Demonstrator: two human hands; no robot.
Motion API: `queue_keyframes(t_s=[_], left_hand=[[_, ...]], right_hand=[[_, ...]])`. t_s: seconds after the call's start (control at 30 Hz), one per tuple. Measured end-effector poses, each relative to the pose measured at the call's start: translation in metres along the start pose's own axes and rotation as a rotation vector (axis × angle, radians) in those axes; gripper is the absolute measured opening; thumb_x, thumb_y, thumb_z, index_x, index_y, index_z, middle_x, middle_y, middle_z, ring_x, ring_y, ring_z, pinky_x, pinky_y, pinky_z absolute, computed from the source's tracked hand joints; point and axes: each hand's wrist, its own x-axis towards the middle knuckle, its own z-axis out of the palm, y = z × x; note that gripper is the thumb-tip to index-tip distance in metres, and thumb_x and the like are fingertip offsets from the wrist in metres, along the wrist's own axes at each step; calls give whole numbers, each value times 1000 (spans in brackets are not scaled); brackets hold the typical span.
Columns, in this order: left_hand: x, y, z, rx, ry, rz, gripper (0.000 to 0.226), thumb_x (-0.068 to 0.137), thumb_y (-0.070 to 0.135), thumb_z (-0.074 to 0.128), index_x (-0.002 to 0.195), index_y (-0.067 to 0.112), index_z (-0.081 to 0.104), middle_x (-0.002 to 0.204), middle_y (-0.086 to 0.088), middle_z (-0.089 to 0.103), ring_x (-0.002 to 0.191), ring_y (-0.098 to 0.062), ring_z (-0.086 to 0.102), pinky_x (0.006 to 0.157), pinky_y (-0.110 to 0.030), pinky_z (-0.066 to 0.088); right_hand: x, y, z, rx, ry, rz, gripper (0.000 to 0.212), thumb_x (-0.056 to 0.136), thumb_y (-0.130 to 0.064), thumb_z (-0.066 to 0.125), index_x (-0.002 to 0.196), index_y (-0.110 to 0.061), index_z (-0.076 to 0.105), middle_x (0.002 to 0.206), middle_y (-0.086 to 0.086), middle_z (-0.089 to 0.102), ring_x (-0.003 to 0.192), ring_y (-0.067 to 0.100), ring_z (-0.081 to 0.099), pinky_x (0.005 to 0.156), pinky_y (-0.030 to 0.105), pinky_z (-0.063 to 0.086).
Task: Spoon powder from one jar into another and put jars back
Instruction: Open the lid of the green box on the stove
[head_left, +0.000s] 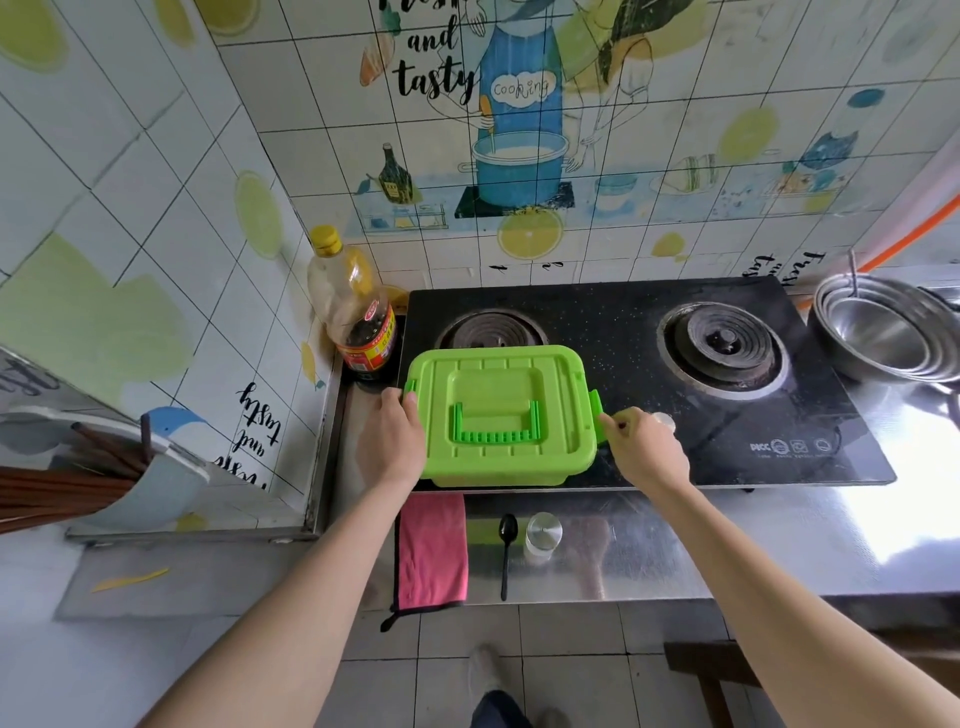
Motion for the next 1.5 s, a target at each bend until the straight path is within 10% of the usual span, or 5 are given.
queue_keyframes(t_s=[0.43, 0.63, 1.0, 1.27, 1.5], left_hand=[[31, -37, 11, -545, -229, -443, 22, 103, 22, 55, 118, 15, 69, 112, -10, 71, 92, -28, 66, 82, -44, 60], [19, -34, -4, -217, 22, -152, 11, 103, 33, 57, 101, 26, 65, 108, 0, 68, 91, -24, 64, 69, -35, 45], [10, -15, -8, -14, -150, -18, 49, 103, 59, 38, 81, 20, 59, 97, -10, 68, 84, -26, 64, 59, -33, 41], [-10, 12, -33, 26, -45, 87, 56, 106, 53, 43, 142, 14, 60, 141, -11, 57, 126, -29, 56, 89, -37, 49], [-6, 62, -52, -663, -125, -57, 47, 106, 34, 58, 148, 13, 53, 141, 2, 57, 122, -13, 52, 95, -28, 38]], right_hand=[[-17, -38, -18, -59, 197, -282, 38, 101, -45, 55, 128, -19, 62, 127, 5, 58, 119, 25, 55, 73, 35, 43], [-25, -49, -17, -111, 141, -271, 49, 99, -46, 60, 139, -17, 55, 138, 6, 51, 129, 25, 49, 74, 34, 34], [-27, -56, -8, -28, 43, -227, 65, 95, -45, 65, 147, -13, 42, 140, 12, 51, 128, 30, 51, 89, 41, 50], [-30, -57, -10, 23, 17, -201, 71, 95, -50, 63, 149, -10, 41, 140, 14, 51, 130, 32, 49, 95, 43, 47], [-24, -53, -41, 119, 65, -208, 79, 92, -61, 62, 149, -9, 44, 145, 16, 51, 134, 34, 47, 105, 45, 44]])
